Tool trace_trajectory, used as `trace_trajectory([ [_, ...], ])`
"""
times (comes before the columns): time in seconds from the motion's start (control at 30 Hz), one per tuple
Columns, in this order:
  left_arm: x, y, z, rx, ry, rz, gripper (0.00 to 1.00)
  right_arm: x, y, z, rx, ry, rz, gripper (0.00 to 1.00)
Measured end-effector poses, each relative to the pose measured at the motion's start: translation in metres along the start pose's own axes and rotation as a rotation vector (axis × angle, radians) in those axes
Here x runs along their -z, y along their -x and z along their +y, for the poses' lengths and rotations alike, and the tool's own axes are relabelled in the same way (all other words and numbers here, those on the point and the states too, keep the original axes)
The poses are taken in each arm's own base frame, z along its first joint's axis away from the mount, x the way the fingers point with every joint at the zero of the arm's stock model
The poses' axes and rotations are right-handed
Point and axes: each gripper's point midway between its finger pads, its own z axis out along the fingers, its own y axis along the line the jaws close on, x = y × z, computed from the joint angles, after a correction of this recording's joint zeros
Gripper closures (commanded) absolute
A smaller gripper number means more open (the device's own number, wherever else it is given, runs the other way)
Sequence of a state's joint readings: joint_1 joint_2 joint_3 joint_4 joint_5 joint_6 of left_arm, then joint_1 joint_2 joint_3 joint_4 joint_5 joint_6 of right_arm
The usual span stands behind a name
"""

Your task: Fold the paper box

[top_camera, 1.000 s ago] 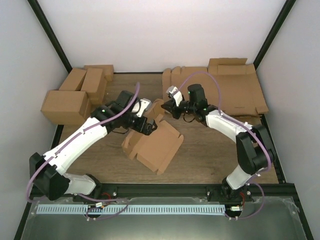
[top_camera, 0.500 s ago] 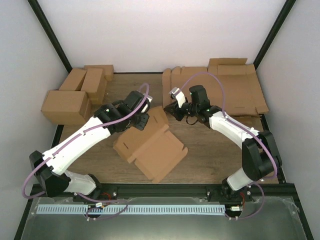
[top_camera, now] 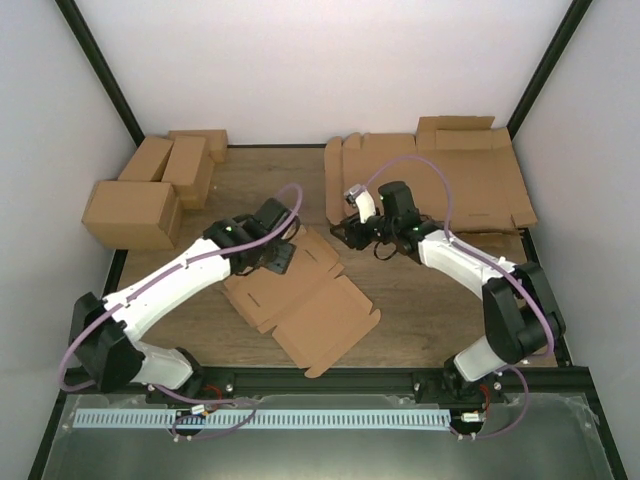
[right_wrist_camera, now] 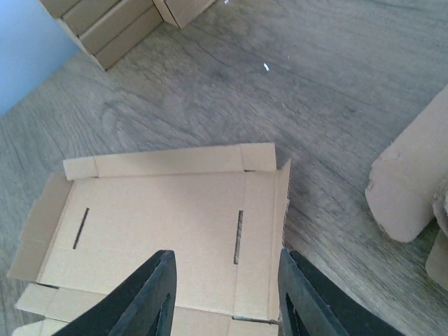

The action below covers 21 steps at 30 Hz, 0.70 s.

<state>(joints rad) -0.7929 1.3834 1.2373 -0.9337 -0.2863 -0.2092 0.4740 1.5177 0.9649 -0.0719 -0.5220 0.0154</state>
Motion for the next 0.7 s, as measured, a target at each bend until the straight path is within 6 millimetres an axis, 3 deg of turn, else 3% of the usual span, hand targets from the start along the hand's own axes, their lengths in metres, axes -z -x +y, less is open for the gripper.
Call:
trace_trajectory([
  [0.2,-0.043,-0.02,0.042,0.164,0.0,0.1,0.2,-0.025,-0.027,-0.012,-0.059,-0.063,0.102,0.5],
  [0.43,-0.065,-0.015,0.048,0.235,-0.069,0.112,0.17,-0.072,-0.073,-0.037,-0.11,-0.164,0.299,0.5],
  [0.6,-0.07,-0.013,0.055,0.274,-0.085,0.099,0.17,-0.084,-0.085,-0.047,-0.111,-0.216,0.356,0.61],
  [0.7,-0.071,-0.011,0.058,0.28,-0.082,0.089,0.18,-0.09,-0.086,-0.051,-0.096,-0.243,0.365,0.75],
])
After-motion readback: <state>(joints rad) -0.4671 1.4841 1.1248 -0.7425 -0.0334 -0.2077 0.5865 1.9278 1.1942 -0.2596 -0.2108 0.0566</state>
